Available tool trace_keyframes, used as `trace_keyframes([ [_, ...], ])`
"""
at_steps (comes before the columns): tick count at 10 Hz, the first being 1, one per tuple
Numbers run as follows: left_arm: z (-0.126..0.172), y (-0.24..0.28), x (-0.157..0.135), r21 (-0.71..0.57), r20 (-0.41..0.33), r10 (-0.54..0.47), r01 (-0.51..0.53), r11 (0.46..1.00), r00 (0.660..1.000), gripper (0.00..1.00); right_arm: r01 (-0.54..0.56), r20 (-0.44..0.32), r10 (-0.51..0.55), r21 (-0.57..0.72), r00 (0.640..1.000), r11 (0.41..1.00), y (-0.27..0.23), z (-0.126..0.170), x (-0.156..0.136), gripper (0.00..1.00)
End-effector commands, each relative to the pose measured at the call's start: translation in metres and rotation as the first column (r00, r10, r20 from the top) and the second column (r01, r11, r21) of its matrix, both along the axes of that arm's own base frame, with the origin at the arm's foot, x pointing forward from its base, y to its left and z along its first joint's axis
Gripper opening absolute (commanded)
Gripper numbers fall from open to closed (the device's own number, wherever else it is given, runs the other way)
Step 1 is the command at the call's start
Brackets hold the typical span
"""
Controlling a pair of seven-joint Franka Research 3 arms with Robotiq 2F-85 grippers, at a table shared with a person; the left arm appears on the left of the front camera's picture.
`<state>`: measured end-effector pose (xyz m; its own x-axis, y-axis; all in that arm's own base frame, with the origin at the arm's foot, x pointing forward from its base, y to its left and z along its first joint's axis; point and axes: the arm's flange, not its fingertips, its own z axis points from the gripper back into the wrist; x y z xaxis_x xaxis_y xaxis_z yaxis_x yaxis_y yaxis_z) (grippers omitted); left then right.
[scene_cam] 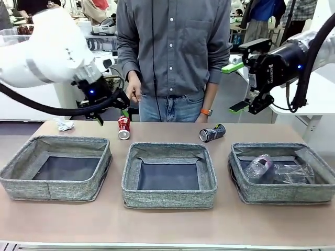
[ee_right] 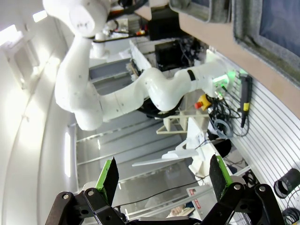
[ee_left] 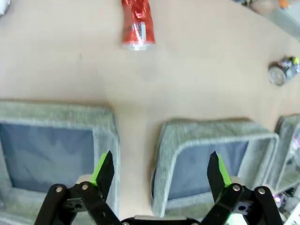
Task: Sort the waste into the appropriate baskets.
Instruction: Pick up the waste item pointed out by the person.
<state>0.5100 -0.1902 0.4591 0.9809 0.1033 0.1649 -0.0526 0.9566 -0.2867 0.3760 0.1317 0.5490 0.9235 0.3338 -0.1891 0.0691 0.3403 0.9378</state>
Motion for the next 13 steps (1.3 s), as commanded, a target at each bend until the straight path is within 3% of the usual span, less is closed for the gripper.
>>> trace_keyframes([
  [1,-0.001,-0.006,0.035,0.072,0.022,0.076,-0.077,0.994,0.997,1.00,0.020,-0.007,-0.020,-0.003,1.000,1.000,0.001,0.003,0.000,1.00],
  [3,-0.039,-0.004,0.079,0.070,-0.018,0.109,-0.108,0.992,0.994,1.00,0.020,-0.007,-0.020,-0.003,1.000,1.000,0.001,0.003,0.000,1.00],
  [5,-0.068,-0.003,0.101,0.107,0.056,0.160,-0.165,0.980,0.985,1.00,0.020,-0.007,-0.020,-0.003,1.000,1.000,0.001,0.003,0.000,1.00],
  [9,-0.112,-0.012,0.116,0.137,0.135,0.161,-0.180,0.974,0.978,1.00,0.020,-0.007,-0.020,-0.003,1.000,1.000,0.001,0.003,0.000,1.00],
  [13,-0.130,-0.017,0.122,0.166,0.111,0.146,-0.163,0.973,0.983,1.00,0.020,-0.007,-0.020,-0.003,1.000,1.000,0.001,0.003,0.000,1.00],
])
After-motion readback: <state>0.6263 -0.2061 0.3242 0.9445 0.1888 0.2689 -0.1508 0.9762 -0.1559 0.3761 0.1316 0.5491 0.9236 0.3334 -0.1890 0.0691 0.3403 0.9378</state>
